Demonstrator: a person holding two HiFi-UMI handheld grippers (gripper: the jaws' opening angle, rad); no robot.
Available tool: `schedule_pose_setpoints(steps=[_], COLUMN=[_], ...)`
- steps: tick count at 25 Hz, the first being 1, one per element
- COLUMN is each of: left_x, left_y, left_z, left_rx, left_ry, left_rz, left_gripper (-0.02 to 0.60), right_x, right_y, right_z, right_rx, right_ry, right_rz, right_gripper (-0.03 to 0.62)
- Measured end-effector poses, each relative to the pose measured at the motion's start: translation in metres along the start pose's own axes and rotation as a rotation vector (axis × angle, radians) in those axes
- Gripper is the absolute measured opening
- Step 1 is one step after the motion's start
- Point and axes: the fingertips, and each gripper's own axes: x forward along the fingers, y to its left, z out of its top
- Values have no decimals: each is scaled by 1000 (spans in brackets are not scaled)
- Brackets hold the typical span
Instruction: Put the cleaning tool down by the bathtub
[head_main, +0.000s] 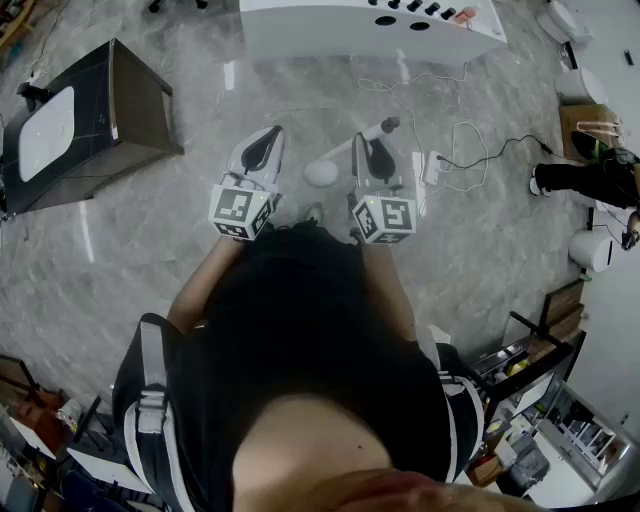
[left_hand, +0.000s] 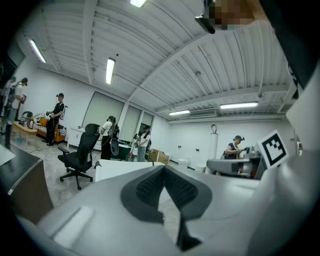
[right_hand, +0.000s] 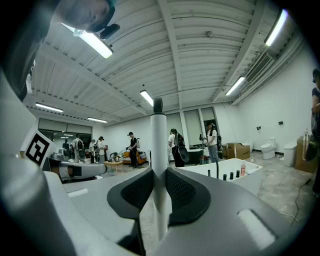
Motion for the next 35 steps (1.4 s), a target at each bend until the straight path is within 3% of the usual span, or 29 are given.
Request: schedule_pose_setpoints(steps=[17,27,35], left_x=[-17,-26,-14], left_y=[41,71,84], left_z=[8,13,12], left_rx=[-4,5,-6], left_ry=[-3,-8,-1], left_rz=[-30,-86,-73], left_gripper=[9,9,9], right_x=[17,33,47], right_y=[31,52,47], right_z=[3,8,4], right_rx=[-4,-11,2], right_ry=[-10,-39,-26], right_rz=[-52,-111,-127], right_gripper=[83,83,83])
